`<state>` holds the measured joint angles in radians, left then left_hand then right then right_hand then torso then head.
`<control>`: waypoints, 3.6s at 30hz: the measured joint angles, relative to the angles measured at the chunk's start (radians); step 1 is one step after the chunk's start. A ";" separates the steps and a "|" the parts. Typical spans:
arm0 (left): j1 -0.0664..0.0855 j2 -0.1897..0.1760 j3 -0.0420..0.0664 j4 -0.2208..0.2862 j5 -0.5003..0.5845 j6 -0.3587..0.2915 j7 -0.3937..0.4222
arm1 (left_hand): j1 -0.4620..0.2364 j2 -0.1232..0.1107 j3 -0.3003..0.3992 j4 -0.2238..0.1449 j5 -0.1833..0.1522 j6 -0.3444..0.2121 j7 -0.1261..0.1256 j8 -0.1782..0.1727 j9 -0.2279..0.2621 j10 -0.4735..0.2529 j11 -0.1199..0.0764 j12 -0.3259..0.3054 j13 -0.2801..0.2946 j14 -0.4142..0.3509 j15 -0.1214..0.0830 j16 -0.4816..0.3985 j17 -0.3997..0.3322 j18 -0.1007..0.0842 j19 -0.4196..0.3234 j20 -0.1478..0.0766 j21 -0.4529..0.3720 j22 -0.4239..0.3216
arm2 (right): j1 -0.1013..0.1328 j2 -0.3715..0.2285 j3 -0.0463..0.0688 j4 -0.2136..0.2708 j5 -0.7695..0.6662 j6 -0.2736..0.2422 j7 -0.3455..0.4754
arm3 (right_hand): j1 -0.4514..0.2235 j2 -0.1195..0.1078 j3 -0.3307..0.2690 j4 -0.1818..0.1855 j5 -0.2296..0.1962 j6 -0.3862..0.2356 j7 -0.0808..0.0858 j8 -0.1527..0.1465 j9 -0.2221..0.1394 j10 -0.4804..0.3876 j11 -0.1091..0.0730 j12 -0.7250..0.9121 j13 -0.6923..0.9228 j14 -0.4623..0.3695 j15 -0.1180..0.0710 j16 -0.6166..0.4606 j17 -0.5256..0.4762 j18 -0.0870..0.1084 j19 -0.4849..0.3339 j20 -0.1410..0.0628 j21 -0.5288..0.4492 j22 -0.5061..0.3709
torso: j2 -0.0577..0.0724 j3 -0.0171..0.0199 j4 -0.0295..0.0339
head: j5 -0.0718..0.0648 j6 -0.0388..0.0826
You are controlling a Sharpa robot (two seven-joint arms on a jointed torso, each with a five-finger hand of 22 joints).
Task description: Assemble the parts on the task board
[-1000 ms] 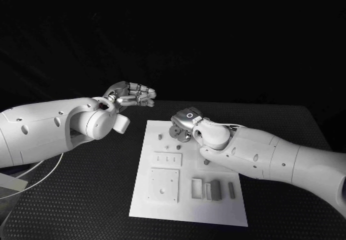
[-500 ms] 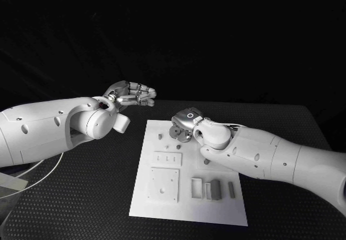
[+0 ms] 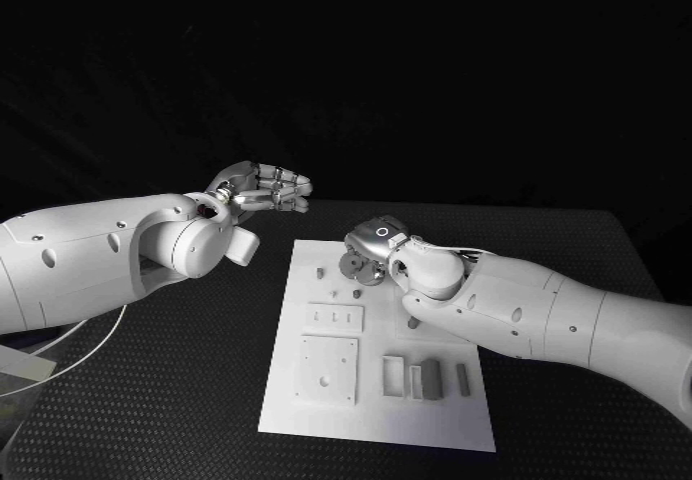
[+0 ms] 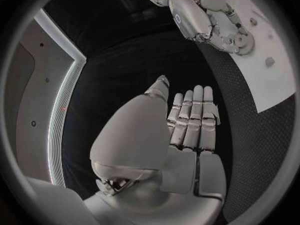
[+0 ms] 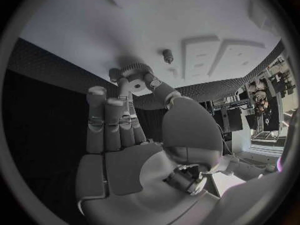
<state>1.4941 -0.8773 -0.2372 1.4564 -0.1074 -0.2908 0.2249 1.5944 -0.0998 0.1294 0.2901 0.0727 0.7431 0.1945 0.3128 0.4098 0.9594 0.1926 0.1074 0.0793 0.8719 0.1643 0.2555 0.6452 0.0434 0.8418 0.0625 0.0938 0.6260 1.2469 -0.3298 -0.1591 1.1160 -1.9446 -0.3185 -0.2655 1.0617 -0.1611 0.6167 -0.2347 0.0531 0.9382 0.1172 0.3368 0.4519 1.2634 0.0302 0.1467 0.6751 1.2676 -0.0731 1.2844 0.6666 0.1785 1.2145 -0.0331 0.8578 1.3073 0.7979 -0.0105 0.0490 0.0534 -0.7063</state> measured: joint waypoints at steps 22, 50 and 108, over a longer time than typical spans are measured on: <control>0.001 -0.002 0.000 0.001 0.000 0.000 0.000 | 0.000 0.000 0.000 0.000 0.000 0.000 0.000 0.000 0.000 0.000 0.000 0.000 0.000 0.000 0.000 -0.004 0.001 0.000 0.000 0.000 0.000 0.000 | -0.003 0.000 -0.003 -0.009 0.013 -0.025 0.001 | 0.014 -0.038 0.008 -0.001 0.000 -0.046 0.046 -0.041 -0.016 -0.022 0.022 -0.036 0.002 -0.014 0.011 -0.008 0.000 0.000 -0.007 -0.001 -0.010 0.000 | 0.000 -0.0007 0.0009 | -0.001 0.001; 0.002 -0.001 0.000 0.001 0.000 0.000 0.000 | 0.000 0.000 0.000 0.000 0.000 0.000 0.000 0.000 -0.001 0.000 0.000 0.000 0.000 0.000 0.000 -0.004 0.002 0.000 0.000 0.000 0.000 0.000 | -0.002 -0.004 -0.003 -0.020 0.015 -0.041 -0.018 | 0.014 -0.037 0.010 0.002 0.000 -0.042 0.037 -0.035 -0.011 -0.022 0.022 -0.035 0.008 -0.014 0.011 -0.007 0.001 0.000 -0.009 0.001 -0.010 0.000 | 0.000 -0.0007 0.0012 | -0.003 0.000; 0.005 -0.004 0.000 0.004 0.000 0.000 -0.001 | 0.000 0.000 0.000 0.000 0.000 0.000 0.000 0.000 0.000 0.004 0.004 0.000 0.000 0.000 0.000 -0.004 0.004 0.000 0.000 0.000 0.000 0.000 | -0.005 -0.002 -0.024 -0.007 0.045 -0.016 -0.006 | 0.012 -0.040 0.004 0.007 0.000 -0.052 0.040 -0.038 -0.013 -0.018 0.018 -0.047 0.010 -0.012 0.013 -0.007 0.002 0.000 -0.010 0.003 -0.009 0.000 | 0.000 -0.0010 0.0011 | -0.007 -0.004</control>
<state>1.4987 -0.8812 -0.2371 1.4603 -0.1077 -0.2910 0.2243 1.5944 -0.0998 0.1295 0.2901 0.0727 0.7431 0.1945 0.3128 0.4093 0.9631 0.1963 0.1074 0.0794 0.8719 0.1643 0.2515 0.6490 0.0433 0.8418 0.0625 0.0938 0.6263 1.2421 -0.3322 -0.1831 1.1088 -1.8993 -0.3349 -0.2711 1.0738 -0.2006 0.6210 -0.2275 0.0534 0.8858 0.1573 0.2990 0.4390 1.2455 0.0480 0.0994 0.6854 1.2554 -0.0602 1.2770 0.6688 0.1785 1.2042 -0.0297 0.8483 1.3073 0.7980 -0.0114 0.0500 0.0464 -0.7102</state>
